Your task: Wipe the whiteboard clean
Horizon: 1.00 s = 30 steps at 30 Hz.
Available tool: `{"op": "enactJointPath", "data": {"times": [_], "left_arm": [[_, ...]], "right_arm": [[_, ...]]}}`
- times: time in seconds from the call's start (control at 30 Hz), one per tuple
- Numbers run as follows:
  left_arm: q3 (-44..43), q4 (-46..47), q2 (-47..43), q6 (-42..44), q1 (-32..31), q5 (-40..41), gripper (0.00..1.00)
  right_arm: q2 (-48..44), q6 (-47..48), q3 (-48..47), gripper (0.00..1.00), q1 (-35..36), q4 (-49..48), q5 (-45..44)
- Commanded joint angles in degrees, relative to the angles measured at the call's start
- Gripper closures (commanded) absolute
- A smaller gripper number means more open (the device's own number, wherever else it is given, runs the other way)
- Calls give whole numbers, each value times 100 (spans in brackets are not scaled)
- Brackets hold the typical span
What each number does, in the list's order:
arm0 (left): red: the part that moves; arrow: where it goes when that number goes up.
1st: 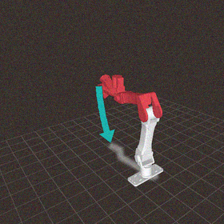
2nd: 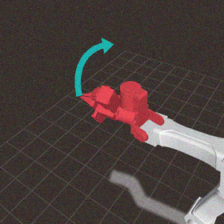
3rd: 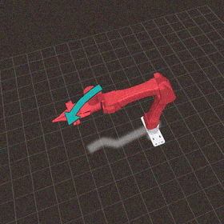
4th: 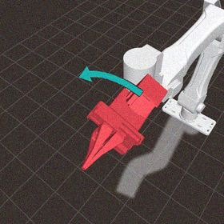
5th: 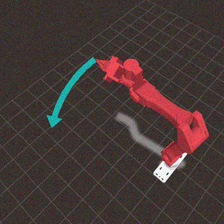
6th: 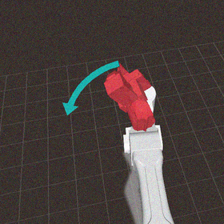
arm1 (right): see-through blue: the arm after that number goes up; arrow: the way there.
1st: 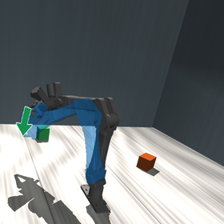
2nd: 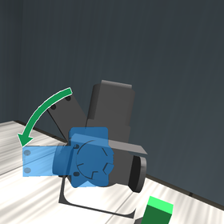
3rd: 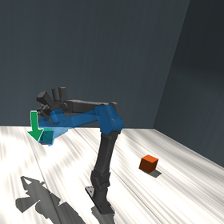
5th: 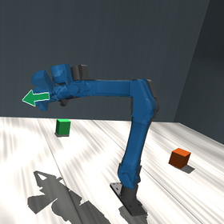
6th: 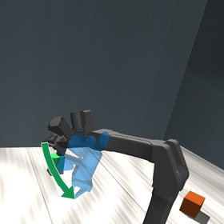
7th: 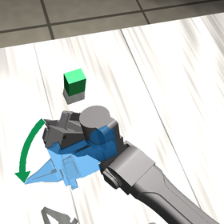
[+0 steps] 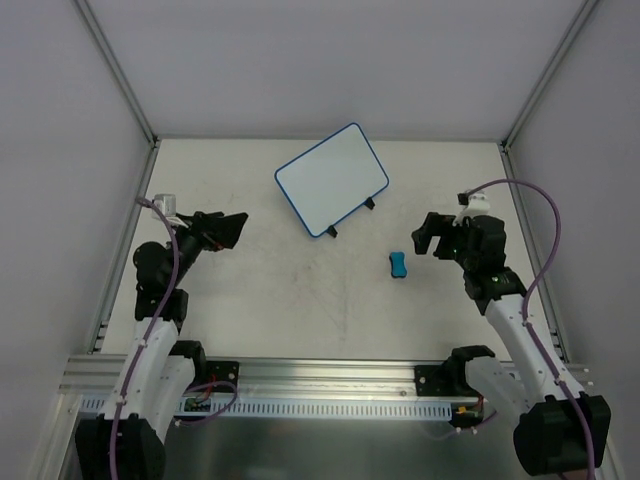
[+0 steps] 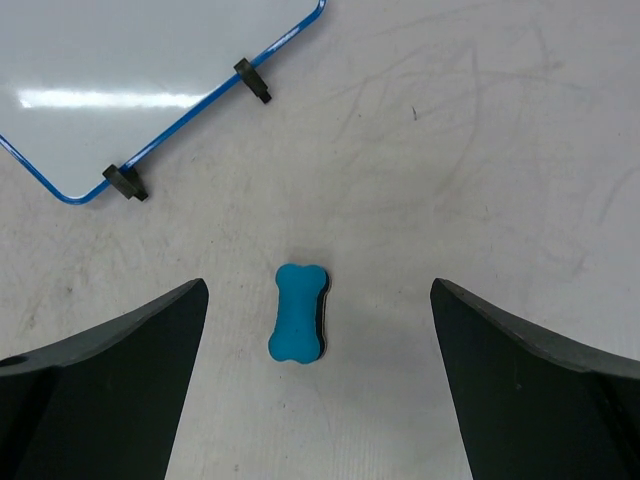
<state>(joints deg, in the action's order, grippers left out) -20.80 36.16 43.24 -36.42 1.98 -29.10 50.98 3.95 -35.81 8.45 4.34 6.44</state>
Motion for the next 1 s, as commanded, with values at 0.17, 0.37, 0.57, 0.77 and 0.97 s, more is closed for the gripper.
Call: {"op": "enactJointPath", "data": {"times": [0.17,0.37,0.57,0.77,0.97], "left_arm": [[409,-2429,-1546,416,48,327,1],[1182,-2553,-2284,364,48,203,1],[1851,-2605,-3198,558,39,-131,1],[1983,-2719,-3806,558,39,-219,1],[1930,-2799,-3692,549,39,-96,1]], "right_arm": [[-1351,-219,759,1,-19,58,507],[-2232,-342,1261,1,-19,189,385],[-2830,-359,1401,1,-10,427,306],[-2857,-553,1612,1,-19,419,419],[-3111,-579,1727,1,-10,454,332]]}}
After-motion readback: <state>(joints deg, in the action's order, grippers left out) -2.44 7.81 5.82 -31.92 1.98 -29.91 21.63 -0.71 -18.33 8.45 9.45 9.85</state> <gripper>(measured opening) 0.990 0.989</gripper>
